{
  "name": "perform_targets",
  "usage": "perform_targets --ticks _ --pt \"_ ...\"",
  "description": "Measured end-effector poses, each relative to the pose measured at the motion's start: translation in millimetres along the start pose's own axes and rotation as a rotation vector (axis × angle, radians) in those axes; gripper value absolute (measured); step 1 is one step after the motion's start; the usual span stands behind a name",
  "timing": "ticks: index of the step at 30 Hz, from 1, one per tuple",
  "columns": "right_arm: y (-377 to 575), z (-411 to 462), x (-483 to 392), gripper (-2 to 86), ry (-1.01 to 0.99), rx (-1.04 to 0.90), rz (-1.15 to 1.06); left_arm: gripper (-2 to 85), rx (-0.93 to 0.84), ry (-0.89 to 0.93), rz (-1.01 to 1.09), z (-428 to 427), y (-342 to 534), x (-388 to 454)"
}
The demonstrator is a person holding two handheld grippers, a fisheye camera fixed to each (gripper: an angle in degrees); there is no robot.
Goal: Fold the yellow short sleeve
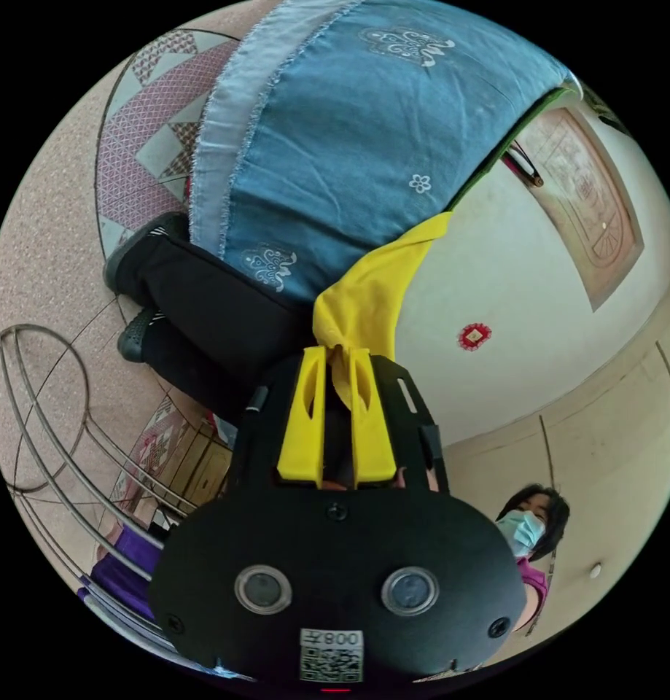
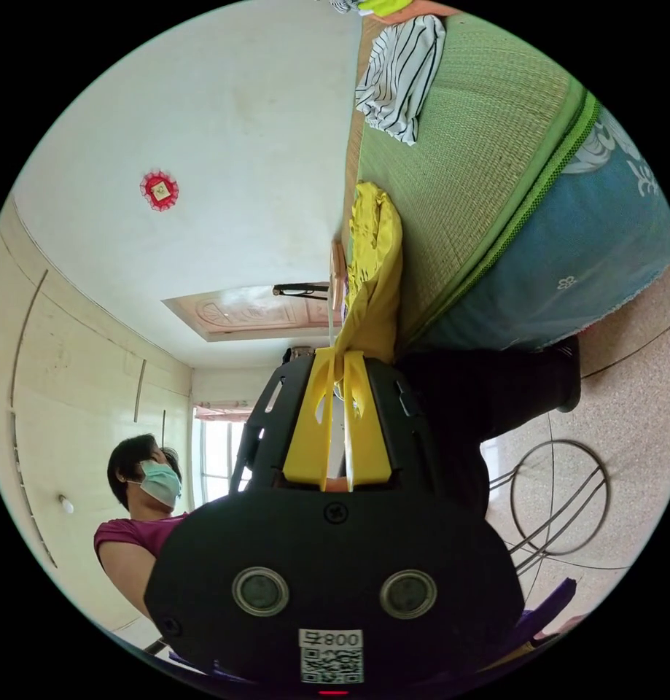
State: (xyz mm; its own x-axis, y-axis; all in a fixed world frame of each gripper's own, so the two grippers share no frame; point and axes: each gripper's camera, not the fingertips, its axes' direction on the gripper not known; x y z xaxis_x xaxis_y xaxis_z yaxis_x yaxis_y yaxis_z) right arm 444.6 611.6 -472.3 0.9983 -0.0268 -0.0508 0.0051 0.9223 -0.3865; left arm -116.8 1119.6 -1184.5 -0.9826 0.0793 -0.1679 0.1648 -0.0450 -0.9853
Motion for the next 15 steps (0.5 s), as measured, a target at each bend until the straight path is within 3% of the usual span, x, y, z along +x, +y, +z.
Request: perform_targets --ticks 15 --pt "-8.5 -67.8 -8.1 1.5 -0.045 -0.009 -0.072 0.8 0.031 0.076 0.309 -8.3 28.8 129.4"
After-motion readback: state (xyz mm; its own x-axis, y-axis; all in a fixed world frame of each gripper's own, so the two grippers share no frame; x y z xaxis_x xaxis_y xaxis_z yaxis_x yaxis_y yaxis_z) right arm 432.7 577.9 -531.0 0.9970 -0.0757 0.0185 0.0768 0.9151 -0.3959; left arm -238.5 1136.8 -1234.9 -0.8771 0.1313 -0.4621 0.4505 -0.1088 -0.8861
